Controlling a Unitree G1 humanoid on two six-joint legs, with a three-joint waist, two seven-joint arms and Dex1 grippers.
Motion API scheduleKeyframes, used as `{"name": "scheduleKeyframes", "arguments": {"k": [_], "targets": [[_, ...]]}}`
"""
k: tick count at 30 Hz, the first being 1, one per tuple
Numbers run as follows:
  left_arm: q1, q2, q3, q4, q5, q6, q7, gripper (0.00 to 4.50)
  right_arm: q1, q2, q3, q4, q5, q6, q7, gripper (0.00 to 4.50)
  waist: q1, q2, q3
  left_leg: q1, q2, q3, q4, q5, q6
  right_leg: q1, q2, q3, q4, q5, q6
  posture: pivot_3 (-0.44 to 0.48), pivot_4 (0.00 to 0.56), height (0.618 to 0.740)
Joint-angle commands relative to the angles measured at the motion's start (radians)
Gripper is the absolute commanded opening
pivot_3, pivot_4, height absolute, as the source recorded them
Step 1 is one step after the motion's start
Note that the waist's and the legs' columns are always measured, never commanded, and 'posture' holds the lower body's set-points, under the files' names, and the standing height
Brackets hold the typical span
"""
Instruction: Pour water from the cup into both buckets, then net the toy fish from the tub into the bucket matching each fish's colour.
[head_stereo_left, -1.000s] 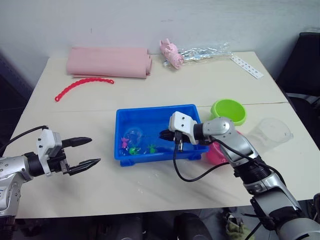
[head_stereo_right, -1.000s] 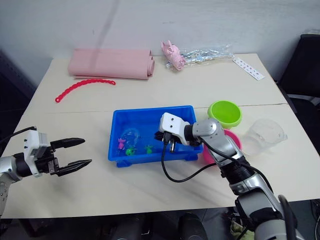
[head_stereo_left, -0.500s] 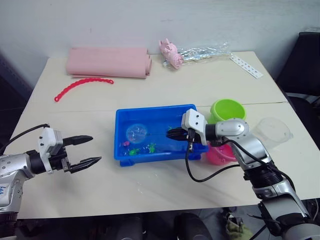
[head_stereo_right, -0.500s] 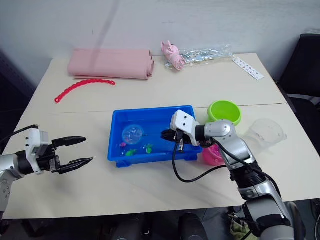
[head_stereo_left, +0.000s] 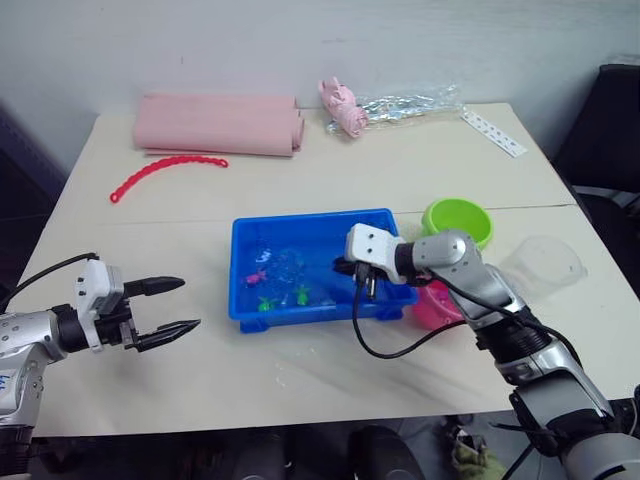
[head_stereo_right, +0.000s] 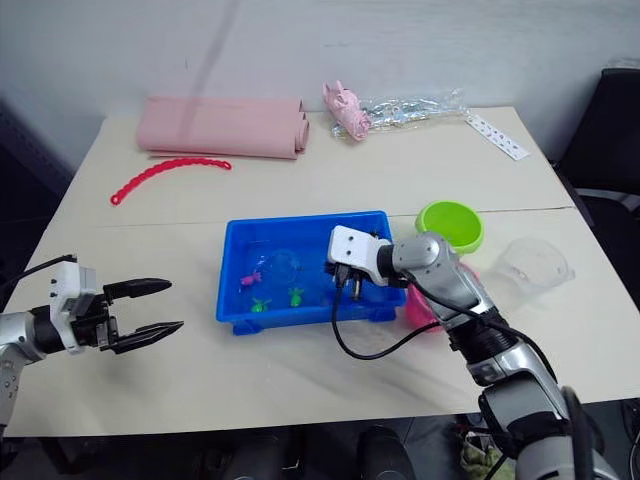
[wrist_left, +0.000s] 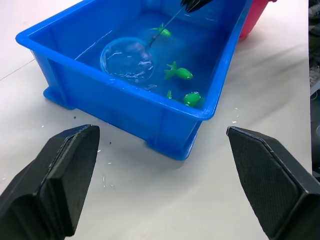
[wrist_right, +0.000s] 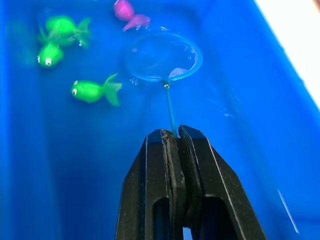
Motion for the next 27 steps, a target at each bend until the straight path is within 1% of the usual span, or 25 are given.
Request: {"name": "scheduleKeyframes", "arguments": {"k": [1,7,12,21,27], "targets": [[0.014,0.017,0.034,-0.016,-0.006,-0.01,-0.005,4.45,-0.047,0.013,0.047,-0.004,-0.059,-0.002,0.004,0.0,0.0,0.0,0.0,0.0,0.0,0.0,0.0,0.0,0.0,0.0,0.0,0.0,0.0,0.0,0.0,0.0,0.15,0.74],[0.027,0.014,0.042,-0.023,-0.007,-0.009,-0.001,4.45,-0.063,0.06,0.063,-0.022,-0.046,0.023,0.029,0.0,-0.001,0.0,0.0,0.0,0.0,0.0,0.0,0.0,0.0,0.0,0.0,0.0,0.001,0.0,0.0,0.0,0.15,0.74],[0.035,0.011,0.049,-0.03,-0.009,-0.008,0.004,4.45,-0.052,0.108,0.028,-0.034,-0.006,0.039,0.018,0.0,-0.001,0.0,0.0,0.0,0.0,0.0,0.0,0.0,0.0,0.0,0.0,0.0,0.001,0.0,0.0,0.0,0.15,0.74],[0.045,0.006,0.052,-0.035,-0.013,-0.005,0.012,4.45,-0.021,0.113,-0.035,-0.057,0.049,0.036,0.009,0.0,-0.004,0.0,0.0,0.0,0.0,0.0,0.0,0.0,0.0,-0.001,0.0,0.0,0.001,0.0,0.0,0.0,0.15,0.74],[0.038,0.006,0.047,-0.024,-0.01,-0.008,0.013,4.45,-0.002,0.079,-0.068,-0.082,0.082,0.064,0.025,0.0,-0.003,0.0,0.0,0.0,0.0,0.0,0.0,0.0,0.0,0.0,0.0,0.0,0.0,0.0,0.0,0.0,0.15,0.74]]}}
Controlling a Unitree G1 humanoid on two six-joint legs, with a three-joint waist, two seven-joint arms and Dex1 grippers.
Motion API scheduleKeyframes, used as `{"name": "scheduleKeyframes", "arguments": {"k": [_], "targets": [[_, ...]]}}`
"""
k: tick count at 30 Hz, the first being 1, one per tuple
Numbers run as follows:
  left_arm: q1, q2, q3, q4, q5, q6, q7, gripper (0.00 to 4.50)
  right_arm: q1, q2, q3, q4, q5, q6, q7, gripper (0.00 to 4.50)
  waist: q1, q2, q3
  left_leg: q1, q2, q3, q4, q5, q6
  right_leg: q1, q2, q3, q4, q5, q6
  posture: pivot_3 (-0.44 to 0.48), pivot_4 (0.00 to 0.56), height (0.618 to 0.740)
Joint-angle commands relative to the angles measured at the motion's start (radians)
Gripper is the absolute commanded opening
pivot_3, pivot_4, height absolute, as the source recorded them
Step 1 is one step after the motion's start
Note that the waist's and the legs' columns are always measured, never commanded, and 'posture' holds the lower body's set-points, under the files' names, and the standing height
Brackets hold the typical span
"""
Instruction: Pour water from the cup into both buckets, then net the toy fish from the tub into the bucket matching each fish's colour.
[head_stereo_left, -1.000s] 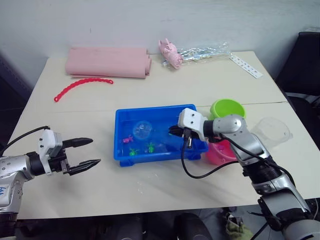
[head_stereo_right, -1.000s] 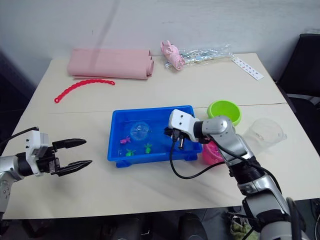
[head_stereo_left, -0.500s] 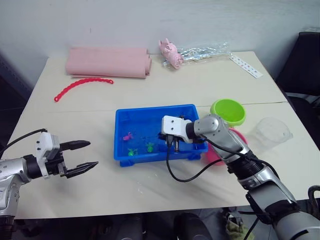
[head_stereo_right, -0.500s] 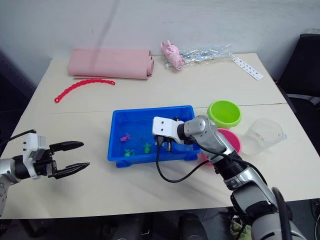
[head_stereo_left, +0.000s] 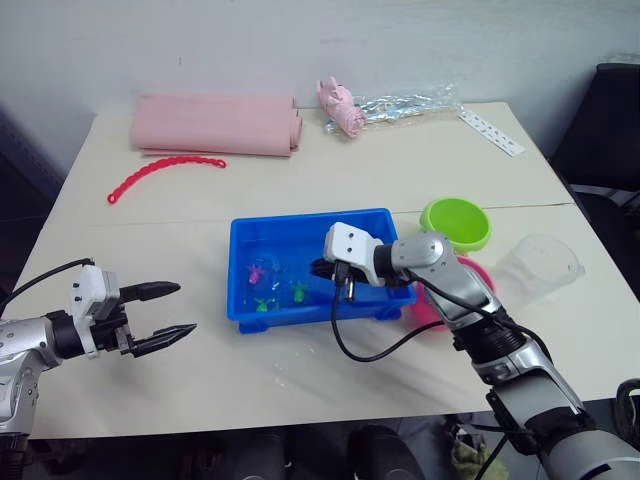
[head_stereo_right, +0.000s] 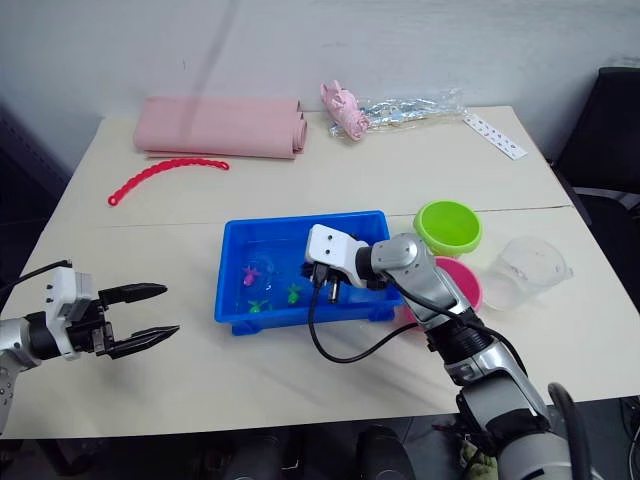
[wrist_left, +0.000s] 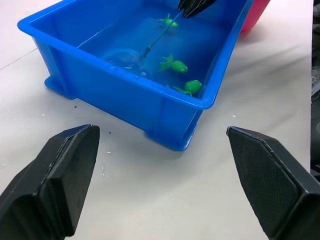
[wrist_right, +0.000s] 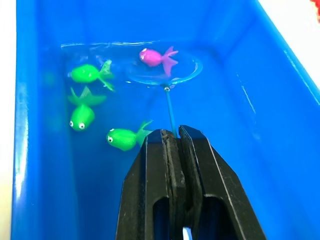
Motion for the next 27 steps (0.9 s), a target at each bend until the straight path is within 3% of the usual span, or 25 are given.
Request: {"name": "scheduleKeyframes", "arguments": {"k": [1,15,21,27], "targets": [[0.001,0.005,0.026,-0.015,-0.009,-0.009,0.003,4.45,0.004,-0.023,-0.047,-0.062,0.042,0.014,0.013,0.0,0.0,0.0,0.0,0.0,0.0,0.0,0.0,0.0,0.0,0.0,0.0,0.0,0.0,0.0,0.0,0.0,0.15,0.74],[-0.063,-0.023,-0.005,-0.028,-0.046,0.018,-0.012,4.45,0.107,-0.185,-0.184,-0.211,0.194,0.104,0.081,0.0,0.005,0.0,0.0,0.0,0.0,0.0,0.0,0.0,0.0,0.0,0.0,0.0,-0.001,0.0,0.0,0.0,0.15,0.74],[-0.148,-0.077,-0.07,-0.083,-0.077,0.056,-0.011,4.45,0.225,-0.256,-0.351,-0.364,0.385,0.119,0.133,0.0,0.009,0.0,0.0,0.0,0.0,0.0,0.0,0.0,0.0,0.002,0.0,0.0,-0.002,0.0,0.0,0.0,0.15,0.74],[-0.223,-0.117,-0.155,-0.106,-0.076,0.057,-0.039,4.45,0.382,-0.359,-0.481,-0.483,0.446,0.179,0.102,0.0,0.009,0.0,0.0,0.0,0.0,0.0,0.0,0.0,0.0,0.003,0.0,0.0,-0.003,0.0,0.0,0.0,0.15,0.74]]}}
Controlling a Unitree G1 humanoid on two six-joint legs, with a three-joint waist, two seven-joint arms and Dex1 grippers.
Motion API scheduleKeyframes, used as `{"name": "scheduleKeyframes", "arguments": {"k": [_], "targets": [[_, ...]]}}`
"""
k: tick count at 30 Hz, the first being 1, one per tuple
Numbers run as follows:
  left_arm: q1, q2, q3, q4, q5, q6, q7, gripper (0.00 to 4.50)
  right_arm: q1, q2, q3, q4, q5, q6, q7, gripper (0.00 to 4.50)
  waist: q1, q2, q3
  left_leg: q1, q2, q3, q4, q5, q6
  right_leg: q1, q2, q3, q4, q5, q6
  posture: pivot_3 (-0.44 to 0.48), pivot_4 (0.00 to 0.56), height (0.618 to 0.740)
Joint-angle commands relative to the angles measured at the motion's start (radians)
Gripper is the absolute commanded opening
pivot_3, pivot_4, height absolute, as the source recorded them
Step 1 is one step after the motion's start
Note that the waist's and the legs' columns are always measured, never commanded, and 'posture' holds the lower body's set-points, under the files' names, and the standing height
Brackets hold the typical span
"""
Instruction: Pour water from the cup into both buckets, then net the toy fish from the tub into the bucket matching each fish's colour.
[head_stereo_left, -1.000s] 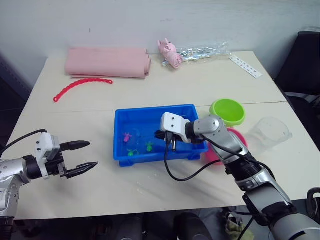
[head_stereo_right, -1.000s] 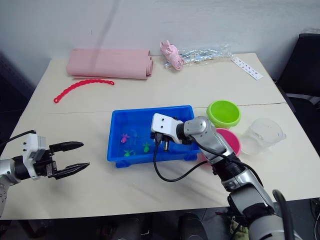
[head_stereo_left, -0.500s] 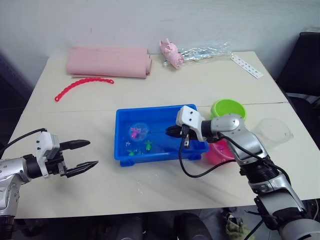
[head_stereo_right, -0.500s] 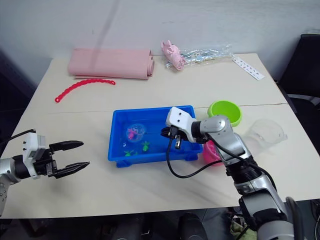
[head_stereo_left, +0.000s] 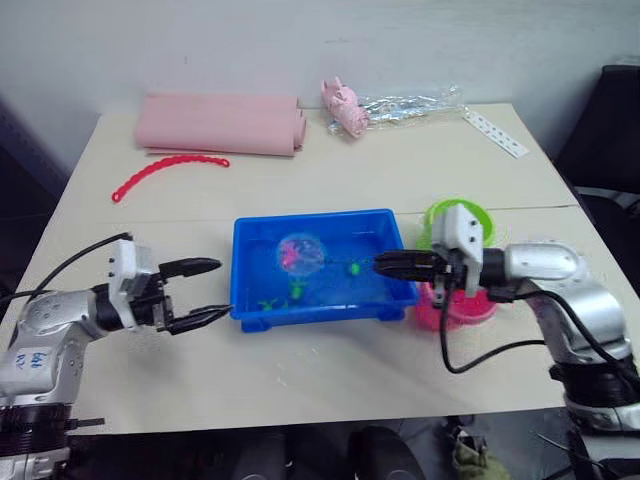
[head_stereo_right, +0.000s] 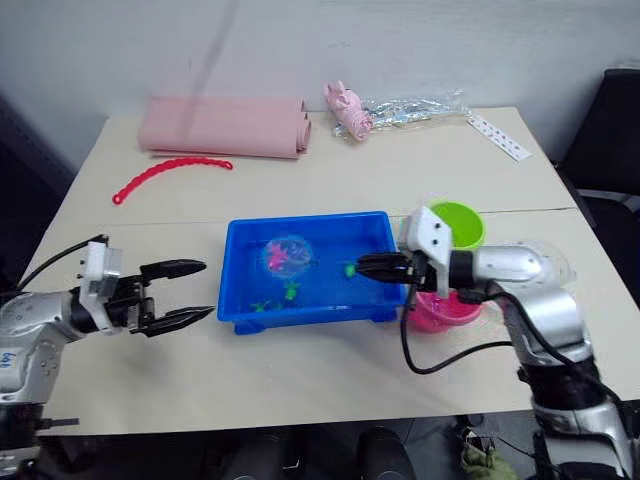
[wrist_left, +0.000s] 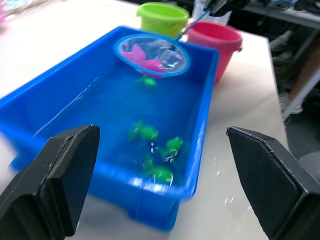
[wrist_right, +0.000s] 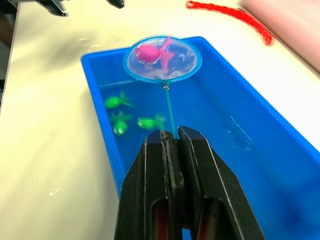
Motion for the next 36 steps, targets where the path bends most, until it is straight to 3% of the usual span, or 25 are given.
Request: {"name": "scheduleKeyframes", "arguments": {"k": [1,10,16,20,28,36], "targets": [[-0.056,-0.023,-0.049,-0.036,-0.019,-0.001,-0.028,4.45,0.111,-0.072,-0.125,-0.116,0.063,0.034,-0.02,0.0,0.002,0.0,0.0,0.0,0.0,0.0,0.0,0.0,0.0,0.0,0.0,0.0,0.0,0.0,0.0,0.0,0.15,0.74],[-0.217,-0.126,-0.185,0.006,0.003,-0.018,-0.07,4.45,0.479,-0.128,-0.52,-0.327,0.176,0.083,-0.068,0.0,0.024,0.0,0.0,0.0,0.0,0.0,0.0,0.0,0.0,0.001,0.001,0.0,-0.006,0.0,0.0,0.0,0.15,0.74],[-0.293,-0.208,-0.267,0.086,0.034,-0.041,-0.1,4.45,0.767,-0.054,-0.834,-0.46,0.267,0.107,-0.089,0.0,0.047,0.0,0.0,0.0,0.0,0.001,0.002,0.0,0.001,0.003,0.002,0.0,-0.006,0.0,0.0,0.0,0.15,0.74],[-0.342,-0.241,-0.296,0.138,0.051,-0.067,-0.136,4.45,0.9,0.009,-0.971,-0.487,0.254,0.047,-0.109,0.0,0.05,0.0,0.0,0.0,0.0,0.001,0.002,0.001,0.001,0.003,0.002,0.0,-0.006,0.0,0.0,0.0,0.15,0.74],[-0.398,-0.298,-0.327,0.246,0.096,-0.137,-0.171,4.45,1.031,0.145,-0.984,-0.356,0.02,-0.317,-0.155,0.0,0.048,0.0,0.0,0.001,-0.001,0.002,0.001,0.001,0.001,0.003,0.003,0.002,-0.006,0.0,0.0,0.0,0.15,0.74],[-0.419,-0.307,-0.316,0.313,0.112,-0.176,-0.184,4.45,1.057,0.15,-0.892,-0.233,-0.284,-0.726,-0.239,0.0,0.047,0.001,-0.001,0.002,0.0,0.002,0.001,0.001,0.0,0.002,0.003,0.003,-0.005,0.0,0.0,0.0,0.15,0.74]]}}
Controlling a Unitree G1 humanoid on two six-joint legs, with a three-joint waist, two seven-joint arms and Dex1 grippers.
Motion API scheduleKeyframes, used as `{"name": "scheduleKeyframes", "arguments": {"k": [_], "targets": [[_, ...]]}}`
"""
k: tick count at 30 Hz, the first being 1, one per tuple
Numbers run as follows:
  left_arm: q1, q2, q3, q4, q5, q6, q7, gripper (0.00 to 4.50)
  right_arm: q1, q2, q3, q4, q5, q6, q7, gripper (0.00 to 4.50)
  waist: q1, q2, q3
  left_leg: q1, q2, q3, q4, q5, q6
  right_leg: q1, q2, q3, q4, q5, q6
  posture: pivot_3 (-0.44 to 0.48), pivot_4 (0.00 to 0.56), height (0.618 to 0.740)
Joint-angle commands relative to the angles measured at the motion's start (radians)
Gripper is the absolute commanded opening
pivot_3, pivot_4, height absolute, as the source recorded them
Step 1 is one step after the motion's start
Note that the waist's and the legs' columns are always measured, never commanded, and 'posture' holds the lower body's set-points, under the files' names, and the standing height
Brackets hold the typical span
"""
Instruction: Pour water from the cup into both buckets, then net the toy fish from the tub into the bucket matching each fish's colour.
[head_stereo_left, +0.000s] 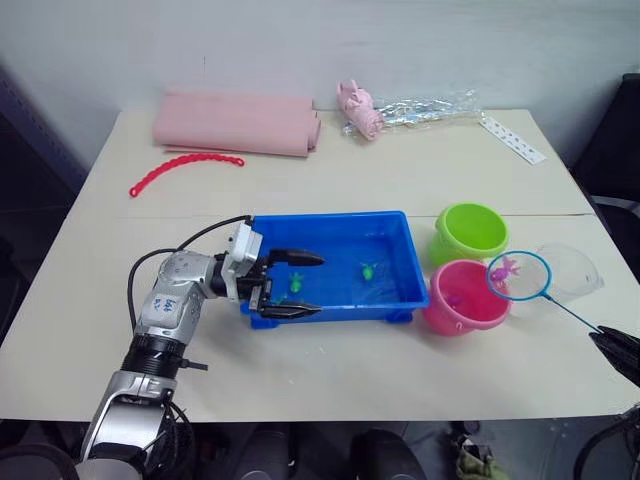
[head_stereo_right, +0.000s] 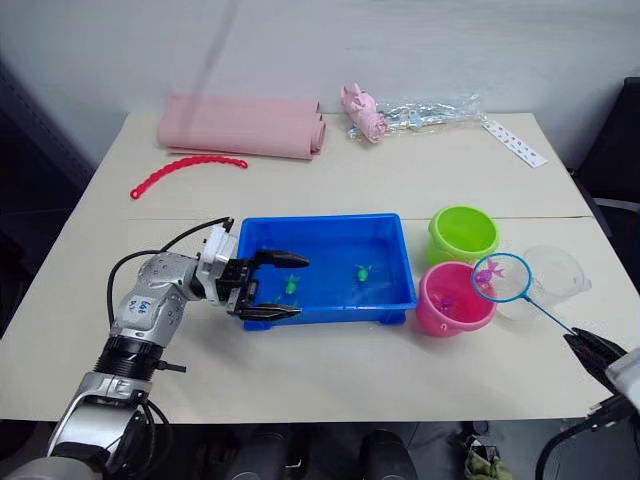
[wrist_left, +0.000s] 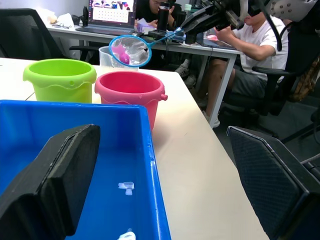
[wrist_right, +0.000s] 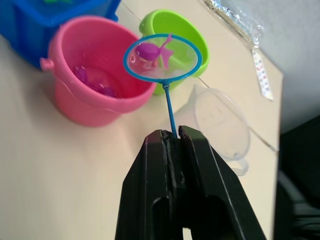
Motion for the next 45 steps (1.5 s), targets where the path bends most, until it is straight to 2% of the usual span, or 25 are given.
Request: {"name": "scheduleKeyframes", "arguments": {"k": [1,7,10,15,23,31,35,42,45], "targets": [[-0.026,0.0,0.015,0.031,0.011,-0.03,-0.009,4.45,0.002,0.001,0.035,0.054,-0.164,-0.256,-0.076,0.0,0.001,0.0,0.0,0.0,0.0,0.0,0.0,0.0,0.0,0.0,0.0,0.0,0.0,0.0,0.0,0.0,0.15,0.74],[-0.019,-0.001,0.016,0.029,0.014,-0.038,-0.006,4.45,0.01,0.016,0.085,0.134,-0.34,-0.52,-0.21,0.0,0.001,0.0,0.0,0.0,0.0,0.0,0.0,0.0,0.0,0.0,0.0,0.0,0.0,0.0,0.0,0.0,0.15,0.74],[-0.021,0.018,0.014,0.036,0.023,-0.053,-0.031,4.45,0.015,0.0,0.053,0.176,-0.483,-0.714,-0.312,0.0,0.001,0.0,0.0,0.0,0.0,0.0,0.0,0.0,0.0,0.0,0.0,0.0,0.0,0.0,0.0,0.0,0.15,0.74],[-0.046,0.031,0.025,0.074,0.028,-0.077,-0.039,4.45,0.014,-0.011,0.02,0.226,-0.661,-0.848,-0.458,0.0,0.001,0.0,0.0,0.0,0.0,0.0,0.0,0.0,-0.001,0.0,0.0,0.0,0.0,0.0,0.0,0.0,0.15,0.74],[-0.035,0.033,0.027,0.066,0.031,-0.092,-0.036,4.45,0.041,-0.016,-0.012,0.244,-0.838,-0.917,-0.626,0.0,0.001,0.0,0.0,0.0,0.0,0.0,0.0,0.0,-0.001,0.0,0.0,0.001,0.0,0.0,0.0,0.0,0.15,0.74],[-0.034,0.03,0.031,0.065,0.031,-0.089,-0.027,4.45,0.068,0.007,-0.05,0.216,-0.895,-0.947,-0.765,0.0,0.0,0.001,0.0,0.0,0.0,0.0,0.0,0.001,-0.001,0.0,0.0,0.001,0.001,0.0,0.0,0.0,0.15,0.74],[-0.034,0.025,0.029,0.062,0.033,-0.086,-0.018,4.45,0.079,0.057,-0.024,0.154,-0.926,-0.926,-0.795,0.0,0.0,0.001,0.0,0.0,0.0,0.0,0.0,0.001,-0.001,0.0,0.0,0.001,0.001,0.0,-0.001,0.0,0.15,0.74],[-0.027,0.018,0.028,0.051,0.03,-0.077,0.002,4.45,0.087,0.156,0.019,0.118,-1.129,-0.891,-0.916,0.0,0.0,0.001,-0.001,0.0,0.0,0.0,0.0,0.001,-0.001,-0.001,0.001,0.002,0.001,-0.001,-0.001,0.0,0.15,0.74],[-0.03,0.02,0.03,0.052,0.03,-0.075,0.004,4.45,0.079,0.173,0.034,0.103,-1.161,-0.841,-0.947,0.0,0.0,0.002,-0.001,0.0,0.0,0.0,0.0,0.001,-0.002,-0.001,0.001,0.003,0.002,-0.001,-0.001,0.0,0.15,0.74]]}}
